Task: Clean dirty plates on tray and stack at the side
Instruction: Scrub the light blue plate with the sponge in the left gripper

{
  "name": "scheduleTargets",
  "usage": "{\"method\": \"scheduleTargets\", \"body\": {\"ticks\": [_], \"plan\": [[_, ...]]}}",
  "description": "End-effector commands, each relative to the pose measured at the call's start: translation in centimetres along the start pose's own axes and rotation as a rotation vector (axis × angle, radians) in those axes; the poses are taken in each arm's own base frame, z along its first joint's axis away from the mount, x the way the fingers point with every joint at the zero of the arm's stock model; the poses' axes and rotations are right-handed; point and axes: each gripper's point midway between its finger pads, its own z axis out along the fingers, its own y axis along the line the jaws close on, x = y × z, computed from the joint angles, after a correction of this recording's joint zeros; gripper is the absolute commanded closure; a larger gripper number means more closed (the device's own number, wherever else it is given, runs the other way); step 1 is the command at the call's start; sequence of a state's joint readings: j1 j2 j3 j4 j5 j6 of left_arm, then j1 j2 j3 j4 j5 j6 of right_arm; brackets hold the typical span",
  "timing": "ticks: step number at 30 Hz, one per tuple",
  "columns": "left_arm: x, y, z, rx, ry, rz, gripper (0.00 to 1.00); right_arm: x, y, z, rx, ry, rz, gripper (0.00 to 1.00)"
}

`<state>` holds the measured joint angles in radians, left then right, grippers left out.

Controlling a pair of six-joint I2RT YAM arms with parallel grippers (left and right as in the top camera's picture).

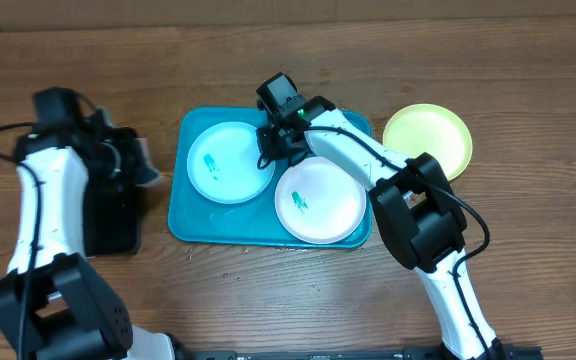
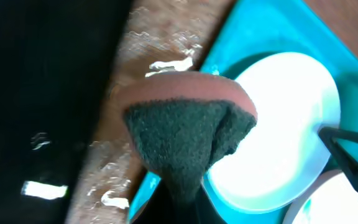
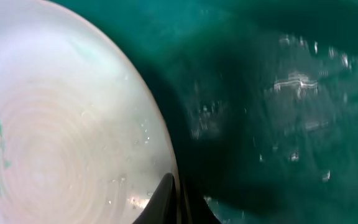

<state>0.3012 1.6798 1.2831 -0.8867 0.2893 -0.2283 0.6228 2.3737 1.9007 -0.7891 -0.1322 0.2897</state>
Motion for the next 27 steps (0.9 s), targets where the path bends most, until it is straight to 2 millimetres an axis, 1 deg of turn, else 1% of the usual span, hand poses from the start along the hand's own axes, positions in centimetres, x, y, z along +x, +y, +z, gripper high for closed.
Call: {"method": "scheduleTargets", "body": {"ticks": [1,2,3,4,6,7,8,10,12,15,16,18,21,23,27], "plan": [[2.1,-3.6,2.3,0.093,0.037,0.108,0.96,1.7,-0.8,0.6,0.048,0.062,0.113,0.96],[2.3,-4.7,2.9,0.110,0.029,0.123,0.96,1.8,-0.8,0.6,0.051,0.063,0.112,0.96],[2.4,-5.1,3.2,0.115,0.024,0.125,0.96,1.8,-0.9,0.6,0.054,0.063,0.112,0.96],[2.5,-6.3,3.8,0.126,0.007,0.120,0.96,1.8,-0.9,0.6,0.054,0.063,0.112,0.96],[2.7,-7.7,4.6,0.147,-0.010,0.112,0.96,1.7,-0.8,0.6,0.052,0.060,0.112,0.96],[2.9,-9.0,5.4,0.167,-0.019,0.114,0.96,1.6,-0.8,0.7,0.050,0.056,0.112,0.96],[3.0,-9.7,6.0,0.172,-0.017,0.116,0.96,1.6,-0.8,0.7,0.050,0.054,0.111,0.96],[3.3,-10.7,7.4,0.181,-0.009,0.106,0.96,1.5,-0.8,0.7,0.048,0.050,0.111,0.96],[3.8,-11.5,9.3,0.186,0.012,0.088,0.96,1.5,-0.8,0.7,0.048,0.050,0.111,0.96],[5.2,-12.1,12.0,0.176,0.064,0.079,0.96,1.5,-0.8,0.7,0.049,0.050,0.111,0.96],[5.8,-12.0,12.7,0.167,0.082,0.082,0.96,1.5,-0.8,0.7,0.048,0.051,0.111,0.96],[6.1,-11.5,13.4,0.137,0.090,0.084,0.96,1.5,-0.8,0.7,0.049,0.051,0.111,0.96],[4.9,-8.8,13.8,-0.014,0.021,0.083,0.96,1.5,-0.8,0.7,0.049,0.050,0.111,0.96],[3.9,-6.1,13.5,-0.160,-0.036,0.084,0.96,1.5,-0.9,0.7,0.050,0.053,0.112,0.96],[3.2,-3.9,12.7,-0.255,-0.054,0.141,0.96,1.6,-0.9,0.7,0.052,0.057,0.112,0.96]]}}
